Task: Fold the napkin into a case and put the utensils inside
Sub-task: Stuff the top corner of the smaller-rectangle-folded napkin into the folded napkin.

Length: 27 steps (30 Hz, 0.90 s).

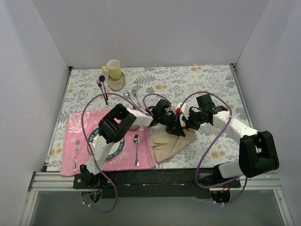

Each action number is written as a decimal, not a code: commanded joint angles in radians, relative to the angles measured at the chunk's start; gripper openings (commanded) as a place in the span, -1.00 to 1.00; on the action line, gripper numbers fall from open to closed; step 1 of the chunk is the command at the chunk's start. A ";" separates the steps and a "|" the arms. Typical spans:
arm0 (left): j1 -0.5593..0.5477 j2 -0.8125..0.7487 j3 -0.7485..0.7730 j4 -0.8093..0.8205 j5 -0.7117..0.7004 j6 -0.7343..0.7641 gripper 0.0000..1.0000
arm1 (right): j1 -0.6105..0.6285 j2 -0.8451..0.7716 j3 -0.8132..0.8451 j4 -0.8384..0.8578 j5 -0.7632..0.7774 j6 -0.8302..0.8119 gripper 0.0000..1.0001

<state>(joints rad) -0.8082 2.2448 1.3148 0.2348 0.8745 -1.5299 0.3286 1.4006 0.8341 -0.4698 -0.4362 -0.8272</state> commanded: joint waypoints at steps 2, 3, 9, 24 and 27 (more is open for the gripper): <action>0.010 -0.053 0.101 -0.058 0.029 -0.019 -1.00 | 0.000 -0.048 -0.001 -0.039 -0.059 -0.056 -0.97; 0.012 -0.048 0.112 -0.060 0.037 -0.022 -1.00 | 0.001 -0.051 -0.004 -0.038 -0.059 -0.058 -0.97; 0.012 -0.010 0.190 -0.135 0.029 -0.018 -1.00 | 0.000 -0.049 -0.006 -0.035 -0.061 -0.064 -0.97; 0.055 0.042 0.118 -0.158 0.015 -0.049 -1.00 | -0.039 -0.014 0.034 -0.012 -0.055 -0.043 -0.97; 0.061 0.047 0.120 -0.140 0.021 -0.062 -1.00 | -0.040 -0.011 0.040 -0.026 -0.073 -0.049 -0.97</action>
<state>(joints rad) -0.7609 2.2951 1.4399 0.0895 0.8978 -1.5757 0.2951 1.3853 0.8345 -0.4808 -0.4648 -0.8810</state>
